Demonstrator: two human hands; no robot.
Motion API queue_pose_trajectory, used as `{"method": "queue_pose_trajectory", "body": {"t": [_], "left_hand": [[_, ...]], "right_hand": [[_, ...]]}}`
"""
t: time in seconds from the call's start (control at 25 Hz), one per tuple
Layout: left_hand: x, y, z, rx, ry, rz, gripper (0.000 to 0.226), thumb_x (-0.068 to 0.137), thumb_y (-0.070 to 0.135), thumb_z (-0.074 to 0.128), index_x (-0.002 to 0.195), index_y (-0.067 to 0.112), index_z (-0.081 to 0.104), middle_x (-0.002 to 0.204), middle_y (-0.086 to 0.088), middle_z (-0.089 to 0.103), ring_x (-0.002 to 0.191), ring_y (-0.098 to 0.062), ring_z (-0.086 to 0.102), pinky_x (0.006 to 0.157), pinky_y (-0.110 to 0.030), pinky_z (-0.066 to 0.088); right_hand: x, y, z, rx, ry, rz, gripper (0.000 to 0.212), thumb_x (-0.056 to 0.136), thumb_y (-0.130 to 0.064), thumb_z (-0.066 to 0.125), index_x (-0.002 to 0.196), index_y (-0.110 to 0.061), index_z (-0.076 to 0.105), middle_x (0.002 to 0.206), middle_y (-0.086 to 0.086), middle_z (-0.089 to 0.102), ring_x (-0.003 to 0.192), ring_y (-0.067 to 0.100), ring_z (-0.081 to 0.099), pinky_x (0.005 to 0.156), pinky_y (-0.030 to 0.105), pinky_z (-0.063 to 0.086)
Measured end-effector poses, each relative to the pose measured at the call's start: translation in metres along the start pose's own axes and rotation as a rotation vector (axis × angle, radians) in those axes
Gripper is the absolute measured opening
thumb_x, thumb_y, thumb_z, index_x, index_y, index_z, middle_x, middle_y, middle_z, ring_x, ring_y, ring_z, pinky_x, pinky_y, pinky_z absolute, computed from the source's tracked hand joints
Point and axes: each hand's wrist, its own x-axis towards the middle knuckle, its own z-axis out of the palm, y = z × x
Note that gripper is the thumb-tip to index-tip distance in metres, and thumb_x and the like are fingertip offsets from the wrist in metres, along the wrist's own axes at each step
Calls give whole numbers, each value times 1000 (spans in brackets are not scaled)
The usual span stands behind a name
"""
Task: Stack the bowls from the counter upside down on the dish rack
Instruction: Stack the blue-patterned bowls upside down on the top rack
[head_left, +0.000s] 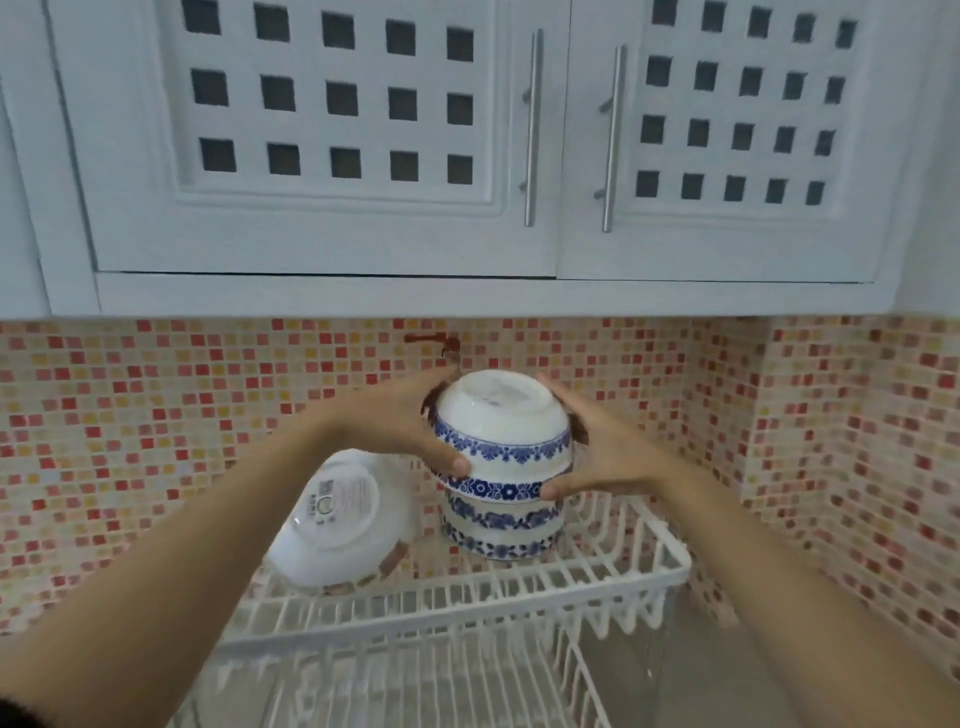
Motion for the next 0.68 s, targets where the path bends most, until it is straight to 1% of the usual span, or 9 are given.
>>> {"method": "queue_pose_trajectory", "body": {"t": [0.04, 0.08, 0.16, 0.24, 0.36, 0.44, 0.52, 0.6, 0.68], "left_hand": [[13, -2, 6, 18, -26, -11, 94, 55, 47, 88, 134, 36, 39, 134, 17, 54, 124, -9, 53, 110, -37, 40], [22, -3, 10, 47, -52, -33, 87, 59, 40, 88, 131, 39, 39, 131, 19, 54, 122, -9, 53, 109, -34, 40], [34, -5, 18, 66, -106, -64, 90, 63, 33, 87, 136, 39, 35, 132, 22, 51, 123, -7, 50, 109, -31, 38], [44, -9, 23, 72, -145, -95, 91, 65, 34, 86, 140, 37, 34, 137, 21, 48, 127, -9, 47, 110, -32, 37], [53, -11, 32, 221, -153, -177, 99, 63, 45, 84, 144, 33, 27, 146, 14, 38, 132, -15, 40, 114, -36, 33], [55, -11, 38, 293, -172, -199, 99, 62, 48, 83, 143, 32, 28, 145, 11, 40, 131, -16, 42, 113, -38, 34], [55, -10, 44, 319, -210, -226, 95, 63, 46, 83, 141, 31, 30, 139, 12, 45, 127, -15, 44, 110, -34, 36], [56, -9, 48, 336, -223, -260, 95, 66, 44, 82, 142, 29, 28, 134, 13, 46, 124, -13, 45, 107, -30, 35], [56, -9, 47, 369, -234, -266, 106, 63, 50, 82, 146, 30, 19, 146, 9, 41, 133, -20, 42, 110, -36, 35]], "right_hand": [[7, 10, -2, -24, -31, 2, 128, 48, -44, 90, 149, -38, 13, 143, -30, 27, 137, 3, 31, 116, 42, 31], [14, 20, -3, -62, -57, -1, 124, 48, -46, 90, 147, -41, 15, 141, -32, 28, 136, 2, 32, 116, 41, 31], [25, 33, -5, -125, -107, -12, 118, 49, -49, 89, 144, -45, 20, 139, -35, 31, 133, -1, 35, 115, 36, 32], [31, 43, -4, -169, -155, 3, 116, 49, -52, 88, 143, -46, 21, 136, -36, 31, 131, -1, 35, 114, 34, 32], [36, 53, -2, -268, -198, 26, 118, 47, -56, 87, 143, -40, 22, 145, -21, 35, 129, 4, 37, 113, 36, 34], [37, 54, -1, -327, -229, 44, 119, 46, -53, 89, 144, -35, 22, 145, -15, 39, 127, 7, 41, 111, 33, 36], [37, 55, 2, -361, -248, 65, 118, 44, -52, 89, 141, -35, 24, 142, -15, 43, 123, 8, 45, 107, 32, 39], [37, 55, 5, -381, -261, 107, 117, 41, -55, 89, 138, -38, 25, 140, -15, 45, 122, 9, 47, 106, 35, 42], [36, 52, 4, -401, -270, 145, 117, 39, -56, 88, 137, -40, 27, 138, -17, 46, 122, 10, 48, 106, 38, 43]]}}
